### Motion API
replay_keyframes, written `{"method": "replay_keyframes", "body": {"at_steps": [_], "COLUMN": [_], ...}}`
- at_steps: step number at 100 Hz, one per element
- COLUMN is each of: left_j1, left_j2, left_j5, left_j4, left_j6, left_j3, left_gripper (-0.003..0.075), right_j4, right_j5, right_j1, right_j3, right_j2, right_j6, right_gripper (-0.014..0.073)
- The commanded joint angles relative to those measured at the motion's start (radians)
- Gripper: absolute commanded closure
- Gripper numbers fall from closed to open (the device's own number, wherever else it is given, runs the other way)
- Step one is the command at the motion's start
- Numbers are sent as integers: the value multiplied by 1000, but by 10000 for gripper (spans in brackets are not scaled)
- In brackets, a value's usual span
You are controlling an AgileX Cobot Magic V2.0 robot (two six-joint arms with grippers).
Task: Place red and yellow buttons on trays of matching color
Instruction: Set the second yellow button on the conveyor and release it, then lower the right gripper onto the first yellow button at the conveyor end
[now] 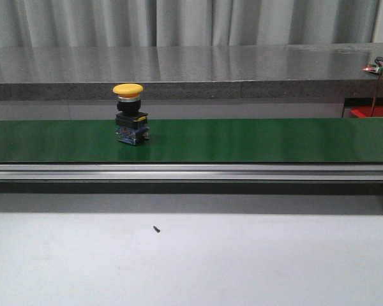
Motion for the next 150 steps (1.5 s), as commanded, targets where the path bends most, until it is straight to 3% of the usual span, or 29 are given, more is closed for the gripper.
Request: {"method": "replay_keyframes", "body": {"at_steps": [1, 21, 31, 40, 58, 100, 123, 150], "left_j1": [-6, -29, -65, -107, -173, -214, -214, -214], "left_j2": [-73, -160, -208, -245, -344, -661, -849, -893], "left_j5": [-24, 9, 37, 53, 32, -66, -245, -278], "left_j4": [-31, -56, -56, -56, -56, -64, -58, -53], "left_j6": [13, 78, 93, 101, 101, 101, 101, 101], "left_j3": [-33, -33, -33, -29, 51, 331, 484, 524], "left_gripper": [111, 115, 174, 322, 741, 739, 739, 739], "right_j4": [-6, -6, -6, -6, -6, -6, -6, -6], "right_j5": [-76, -76, -76, -76, -76, -76, -81, -77], "right_j1": [-2, -2, -2, -2, -2, -2, -5, -5], "right_j3": [-18, -18, -18, -18, -18, -18, -18, -24], "right_j2": [-19, -19, -19, -19, -19, -19, -19, -19], "right_j6": [-1, -1, -1, -1, -1, -1, -1, -1], "right_gripper": [662, 662, 662, 662, 662, 662, 662, 661]}}
